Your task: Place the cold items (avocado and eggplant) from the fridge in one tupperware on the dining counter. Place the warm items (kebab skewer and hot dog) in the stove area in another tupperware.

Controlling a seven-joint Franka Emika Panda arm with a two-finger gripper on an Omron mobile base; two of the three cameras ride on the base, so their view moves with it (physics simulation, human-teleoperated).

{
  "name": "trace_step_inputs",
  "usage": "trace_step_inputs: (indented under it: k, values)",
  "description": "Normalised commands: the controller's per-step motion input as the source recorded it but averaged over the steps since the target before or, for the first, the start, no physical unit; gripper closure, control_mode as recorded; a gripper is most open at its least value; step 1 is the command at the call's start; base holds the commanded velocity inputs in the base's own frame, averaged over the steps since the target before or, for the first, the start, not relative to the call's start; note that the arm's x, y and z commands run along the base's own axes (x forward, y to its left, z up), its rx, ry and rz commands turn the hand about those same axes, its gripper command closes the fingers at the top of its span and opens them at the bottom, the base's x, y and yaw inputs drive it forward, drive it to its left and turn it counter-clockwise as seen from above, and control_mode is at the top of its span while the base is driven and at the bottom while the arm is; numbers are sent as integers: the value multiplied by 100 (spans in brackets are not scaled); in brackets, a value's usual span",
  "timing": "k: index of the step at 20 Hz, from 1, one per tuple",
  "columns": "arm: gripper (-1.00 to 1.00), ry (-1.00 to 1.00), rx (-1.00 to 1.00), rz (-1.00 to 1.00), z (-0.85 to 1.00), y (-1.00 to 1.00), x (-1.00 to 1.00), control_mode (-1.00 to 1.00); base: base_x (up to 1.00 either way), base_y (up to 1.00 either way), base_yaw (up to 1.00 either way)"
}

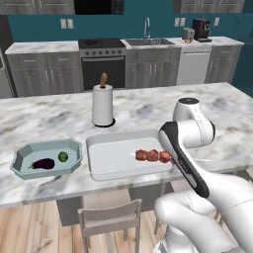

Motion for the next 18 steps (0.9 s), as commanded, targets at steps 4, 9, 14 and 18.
trace_step_inputs:
  k: [4,9,14,18]
  values:
    - [100,-1,-3,0,0,36,66,-100,0,0,0]
    - [100,0,-6,0,-1,61,82,-100,0,0,0]
    - [100,9,0,9,-9,23,88,-100,0,0,0]
    - [100,15,1,4,-43,10,88,-100,0,0,0]
